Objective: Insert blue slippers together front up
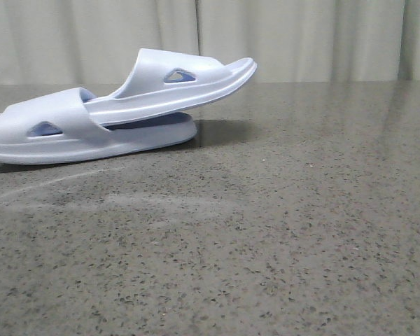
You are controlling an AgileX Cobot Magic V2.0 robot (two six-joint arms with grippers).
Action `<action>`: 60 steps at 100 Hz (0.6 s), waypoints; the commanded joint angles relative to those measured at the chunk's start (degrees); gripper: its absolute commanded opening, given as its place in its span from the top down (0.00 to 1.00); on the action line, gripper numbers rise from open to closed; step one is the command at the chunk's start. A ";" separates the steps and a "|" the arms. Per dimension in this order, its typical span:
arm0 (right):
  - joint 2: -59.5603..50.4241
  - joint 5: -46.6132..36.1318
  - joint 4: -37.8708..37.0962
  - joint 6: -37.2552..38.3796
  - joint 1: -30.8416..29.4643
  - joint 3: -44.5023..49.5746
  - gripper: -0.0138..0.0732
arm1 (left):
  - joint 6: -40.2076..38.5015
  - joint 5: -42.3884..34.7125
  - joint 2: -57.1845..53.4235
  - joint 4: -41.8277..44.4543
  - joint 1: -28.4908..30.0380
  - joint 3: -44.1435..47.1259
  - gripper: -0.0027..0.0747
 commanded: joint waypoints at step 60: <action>-0.22 0.46 1.79 -0.68 -0.02 -1.60 0.94 | -0.02 -1.72 -0.04 0.31 -0.49 -1.35 0.95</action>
